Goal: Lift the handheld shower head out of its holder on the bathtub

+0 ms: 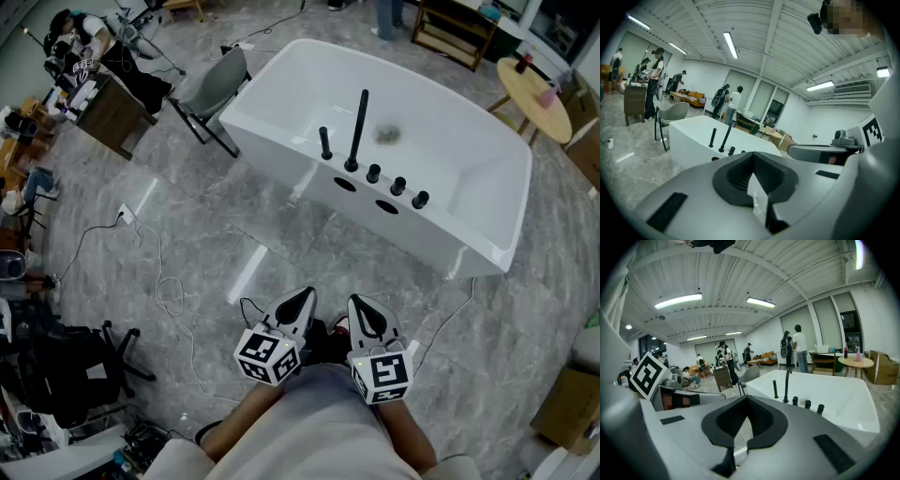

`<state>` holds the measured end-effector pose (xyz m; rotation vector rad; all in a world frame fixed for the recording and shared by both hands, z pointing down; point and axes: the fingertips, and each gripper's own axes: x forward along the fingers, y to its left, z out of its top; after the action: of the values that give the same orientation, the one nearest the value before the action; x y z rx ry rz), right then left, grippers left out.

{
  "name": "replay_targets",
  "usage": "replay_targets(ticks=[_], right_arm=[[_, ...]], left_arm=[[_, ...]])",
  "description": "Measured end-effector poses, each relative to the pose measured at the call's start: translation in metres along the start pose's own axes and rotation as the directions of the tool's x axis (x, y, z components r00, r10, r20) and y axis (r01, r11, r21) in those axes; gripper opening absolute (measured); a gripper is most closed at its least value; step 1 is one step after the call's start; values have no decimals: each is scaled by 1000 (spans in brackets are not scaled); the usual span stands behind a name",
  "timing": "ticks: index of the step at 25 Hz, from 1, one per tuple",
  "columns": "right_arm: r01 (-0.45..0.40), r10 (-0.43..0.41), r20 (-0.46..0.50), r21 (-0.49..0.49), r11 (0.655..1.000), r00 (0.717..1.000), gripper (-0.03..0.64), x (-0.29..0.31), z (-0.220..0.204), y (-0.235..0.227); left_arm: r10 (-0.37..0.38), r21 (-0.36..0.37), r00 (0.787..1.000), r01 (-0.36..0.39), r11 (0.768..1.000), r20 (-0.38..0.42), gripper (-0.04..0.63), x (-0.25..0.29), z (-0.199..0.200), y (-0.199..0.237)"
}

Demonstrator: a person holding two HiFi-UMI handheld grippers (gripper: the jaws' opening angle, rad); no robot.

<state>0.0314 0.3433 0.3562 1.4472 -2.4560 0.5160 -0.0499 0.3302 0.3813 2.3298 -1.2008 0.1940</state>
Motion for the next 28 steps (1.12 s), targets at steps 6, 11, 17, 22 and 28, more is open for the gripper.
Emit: replay_targets(ticks=[6,11,17,22,28], right_arm=[[12,-12,13,-2,1000,1000,18,3,5,-15],[16,-16,16,7,1000,1000,18,3,7,-25],[37,-39,27,61,997,999,20,17,10,-28],[37,-38,22,23,999,999,20,43,25,-29],[46,-46,6,-28,999,999,20,75,53,-23]], left_arm=[[2,8,1000,-2,1000,1,6,6,7,1],[7,33,1000,-7,999,-6,6,11,12,-2],[-28,39,1000,28,999,4,6,24,20,6],[-77,26,997,76,997,14,6,43,38,21],[-112,1,994,112,994,16,6,57,63,45]])
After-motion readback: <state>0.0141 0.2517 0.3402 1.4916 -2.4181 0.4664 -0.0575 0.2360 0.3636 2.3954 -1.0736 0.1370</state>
